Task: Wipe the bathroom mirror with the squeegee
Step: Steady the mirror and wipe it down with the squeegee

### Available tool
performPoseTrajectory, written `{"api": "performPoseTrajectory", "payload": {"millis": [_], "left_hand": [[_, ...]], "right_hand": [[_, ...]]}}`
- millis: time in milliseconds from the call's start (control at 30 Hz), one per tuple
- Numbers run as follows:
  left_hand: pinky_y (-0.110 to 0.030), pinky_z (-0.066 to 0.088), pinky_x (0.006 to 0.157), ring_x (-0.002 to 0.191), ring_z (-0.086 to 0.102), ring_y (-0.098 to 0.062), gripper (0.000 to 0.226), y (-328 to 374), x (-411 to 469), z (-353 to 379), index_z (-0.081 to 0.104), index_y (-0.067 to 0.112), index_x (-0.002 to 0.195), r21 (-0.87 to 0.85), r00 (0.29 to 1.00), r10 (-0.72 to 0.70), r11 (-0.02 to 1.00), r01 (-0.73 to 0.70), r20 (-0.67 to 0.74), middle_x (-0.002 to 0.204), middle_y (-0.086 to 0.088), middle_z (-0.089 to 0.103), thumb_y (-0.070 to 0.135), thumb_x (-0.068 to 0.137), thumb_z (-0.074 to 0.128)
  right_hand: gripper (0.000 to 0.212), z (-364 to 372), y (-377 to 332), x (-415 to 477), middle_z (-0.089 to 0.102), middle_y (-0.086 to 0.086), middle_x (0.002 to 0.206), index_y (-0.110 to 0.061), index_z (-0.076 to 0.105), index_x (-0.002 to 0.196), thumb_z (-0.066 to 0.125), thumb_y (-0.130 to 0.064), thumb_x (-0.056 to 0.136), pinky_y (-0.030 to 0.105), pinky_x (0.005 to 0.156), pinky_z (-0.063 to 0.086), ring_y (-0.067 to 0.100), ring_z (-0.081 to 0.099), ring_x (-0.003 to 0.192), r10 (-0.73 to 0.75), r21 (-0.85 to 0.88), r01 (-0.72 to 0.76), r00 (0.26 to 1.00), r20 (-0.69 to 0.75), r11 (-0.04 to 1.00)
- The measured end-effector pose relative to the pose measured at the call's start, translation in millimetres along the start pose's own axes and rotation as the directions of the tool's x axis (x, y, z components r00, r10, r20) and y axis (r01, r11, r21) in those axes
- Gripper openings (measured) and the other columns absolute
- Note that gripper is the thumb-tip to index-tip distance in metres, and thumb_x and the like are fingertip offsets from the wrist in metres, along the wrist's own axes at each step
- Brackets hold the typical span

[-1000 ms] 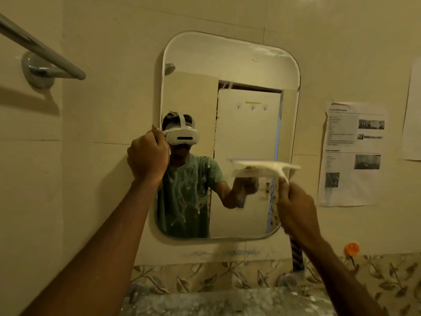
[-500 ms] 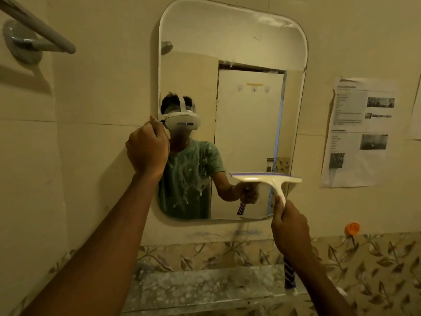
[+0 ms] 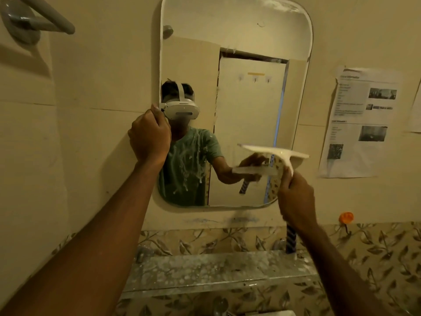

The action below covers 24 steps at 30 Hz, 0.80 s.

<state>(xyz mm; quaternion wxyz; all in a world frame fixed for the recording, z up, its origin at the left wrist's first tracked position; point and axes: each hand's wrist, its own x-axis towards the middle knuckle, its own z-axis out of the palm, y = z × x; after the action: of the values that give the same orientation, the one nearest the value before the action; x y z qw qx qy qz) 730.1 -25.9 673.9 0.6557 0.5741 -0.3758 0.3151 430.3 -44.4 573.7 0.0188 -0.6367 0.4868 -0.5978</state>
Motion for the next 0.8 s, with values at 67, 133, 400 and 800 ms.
{"api": "performPoseTrajectory", "payload": {"millis": [67, 133, 400, 800], "left_hand": [[-0.024, 0.035, 0.061, 0.061, 0.052, -0.014, 0.047, -0.1, -1.9, 0.8, 0.066, 0.003, 0.080, -0.009, 1.000, -0.003, 1.000, 0.003, -0.004, 0.071, -0.013, 0.067, 0.028, 0.102, 0.033], [-0.024, 0.036, 0.060, 0.062, 0.055, -0.015, 0.048, 0.2, -2.2, -0.5, 0.066, 0.003, 0.081, -0.021, 1.000, -0.007, 1.000, 0.008, 0.012, 0.073, -0.013, 0.068, 0.029, 0.103, 0.032], [-0.026, 0.042, 0.062, 0.073, 0.065, -0.023, 0.046, 0.2, -3.0, -2.9, 0.065, 0.002, 0.086, -0.027, 0.998, -0.025, 0.999, 0.027, 0.062, 0.080, -0.015, 0.069, 0.028, 0.103, 0.031], [-0.029, 0.038, 0.068, 0.075, 0.052, -0.016, 0.046, -2.1, 1.7, -13.6, 0.061, 0.006, 0.086, -0.078, 0.971, -0.075, 0.992, 0.095, 0.229, 0.077, -0.004, 0.055, 0.036, 0.104, 0.030]], "right_hand": [[0.036, 13.0, 22.2, -36.6, 0.056, -0.002, 0.056, -0.023, 0.053, 0.077, 0.032, -0.042, 0.099, 0.013, 0.032, 0.035, 0.003, 0.053, 0.041, 0.041, -0.012, -0.041, 0.999, 0.016, 0.999], [0.035, 17.1, 35.2, -66.0, 0.052, -0.003, 0.051, -0.028, 0.048, 0.070, 0.034, -0.039, 0.100, 0.012, 0.033, 0.035, -0.001, 0.053, 0.043, 0.087, -0.025, -0.086, 0.995, 0.054, 0.996], [0.039, -16.7, -12.2, 9.2, 0.055, -0.006, 0.057, -0.027, 0.051, 0.073, 0.031, -0.044, 0.101, 0.018, 0.035, 0.038, 0.005, 0.053, 0.044, -0.085, 0.021, 0.085, 0.996, -0.020, 0.996], [0.037, 23.2, 35.8, -77.3, 0.050, -0.006, 0.050, -0.022, 0.052, 0.073, 0.034, -0.039, 0.099, 0.014, 0.035, 0.028, 0.007, 0.048, 0.039, 0.091, -0.017, -0.090, 0.993, 0.075, 0.996]]}}
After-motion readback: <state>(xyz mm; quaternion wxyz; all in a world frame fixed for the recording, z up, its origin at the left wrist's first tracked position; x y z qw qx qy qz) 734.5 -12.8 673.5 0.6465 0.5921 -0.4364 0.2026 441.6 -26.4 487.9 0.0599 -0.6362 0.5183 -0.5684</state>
